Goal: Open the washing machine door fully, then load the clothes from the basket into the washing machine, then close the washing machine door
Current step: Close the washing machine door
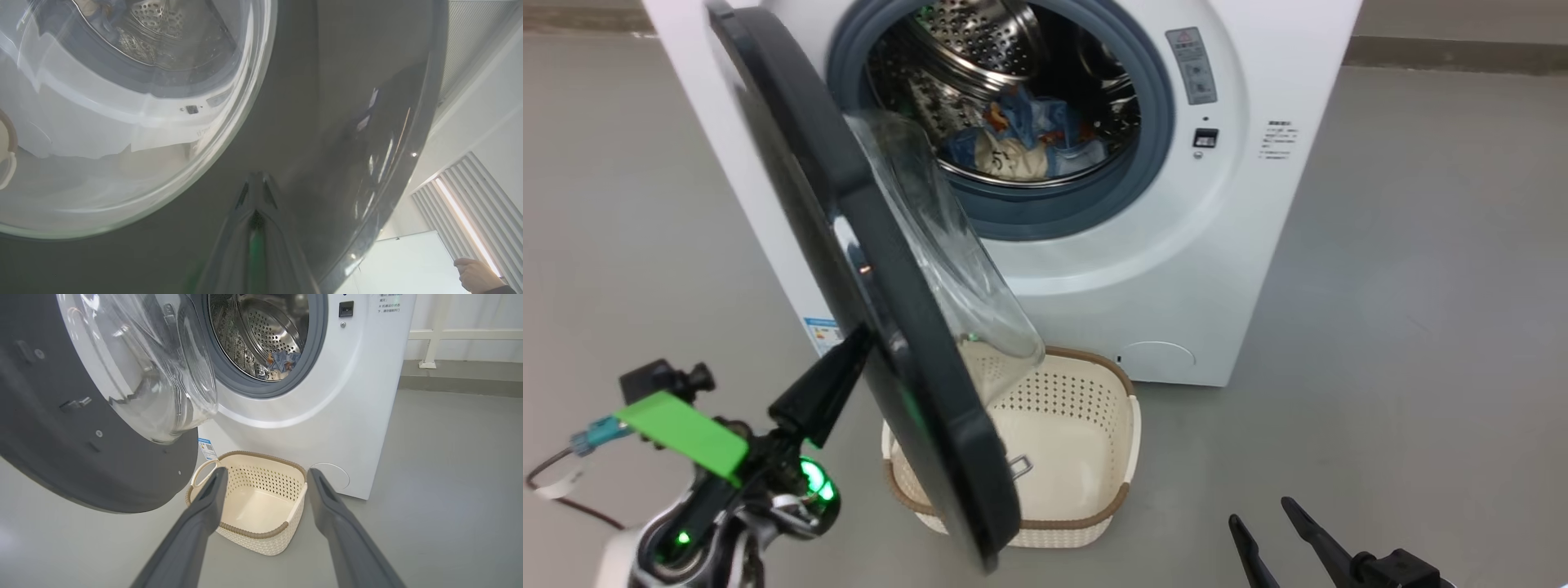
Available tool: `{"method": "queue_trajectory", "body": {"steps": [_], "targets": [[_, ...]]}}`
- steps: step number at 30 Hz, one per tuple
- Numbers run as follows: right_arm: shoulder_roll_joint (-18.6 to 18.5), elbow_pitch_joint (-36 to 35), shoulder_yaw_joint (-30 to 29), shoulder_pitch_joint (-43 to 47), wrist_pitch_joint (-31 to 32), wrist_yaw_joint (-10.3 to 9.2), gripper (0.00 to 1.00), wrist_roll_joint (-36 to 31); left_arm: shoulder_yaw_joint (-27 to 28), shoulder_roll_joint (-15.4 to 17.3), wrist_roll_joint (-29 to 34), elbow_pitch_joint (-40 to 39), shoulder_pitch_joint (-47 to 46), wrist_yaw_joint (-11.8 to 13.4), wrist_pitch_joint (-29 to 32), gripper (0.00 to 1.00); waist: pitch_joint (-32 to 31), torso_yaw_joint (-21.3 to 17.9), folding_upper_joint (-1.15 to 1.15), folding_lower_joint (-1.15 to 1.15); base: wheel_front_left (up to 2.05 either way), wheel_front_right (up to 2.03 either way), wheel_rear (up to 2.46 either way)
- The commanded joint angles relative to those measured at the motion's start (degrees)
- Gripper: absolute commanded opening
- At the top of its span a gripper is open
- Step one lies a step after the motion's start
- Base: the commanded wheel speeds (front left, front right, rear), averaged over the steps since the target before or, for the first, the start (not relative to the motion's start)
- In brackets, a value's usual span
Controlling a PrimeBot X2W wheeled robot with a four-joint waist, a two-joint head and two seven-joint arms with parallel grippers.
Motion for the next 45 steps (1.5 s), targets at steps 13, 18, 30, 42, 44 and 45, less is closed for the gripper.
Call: {"method": "queue_trajectory", "body": {"steps": [13, 18, 30, 42, 44, 45], "targets": [[-1.39, -1.27, 1.65, -2.63, -0.28, 0.09, 1.00, -0.33, -4.23, 0.52, 0.83, 10.49, -11.75, -5.65, -8.94, 0.00, 1.41, -5.99, 0.00, 0.00, 0.00, 0.00, 0.00], [-1.46, -1.16, 1.90, -2.95, -0.28, 0.09, 1.00, -0.36, -4.77, 0.51, 1.81, 15.00, -15.90, -6.49, -11.80, 0.00, 1.92, -7.40, 0.00, 0.00, 0.00, 0.00, 0.00], [-0.87, -0.96, 2.49, -4.54, -0.28, 0.09, 1.00, -0.25, -7.04, 0.51, 0.25, 21.81, -22.97, -6.88, -16.15, 0.00, 2.99, -10.37, 0.00, 0.00, 0.00, 0.00, 0.00], [-0.58, -0.71, 2.82, -4.94, -0.28, 0.09, 1.00, -0.19, -7.93, 0.51, 1.11, 24.03, -24.92, -6.89, -18.28, 0.00, 2.97, -12.86, 0.00, 0.00, 0.00, 0.00, 0.00], [-0.50, -0.53, 2.96, -5.05, -0.28, 0.09, 1.00, -0.14, -7.99, 0.51, 1.41, 24.51, -25.11, -6.89, -18.52, 0.00, 2.85, -13.21, 0.00, 0.00, 0.00, 0.00, 0.00], [-0.44, -0.48, 3.00, -5.14, -0.28, 0.09, 1.00, -0.12, -7.96, 0.51, 1.50, 24.76, -25.24, -6.89, -18.65, 0.00, 2.79, -13.38, 0.00, 0.00, 0.00, 0.00, 0.00]]}}
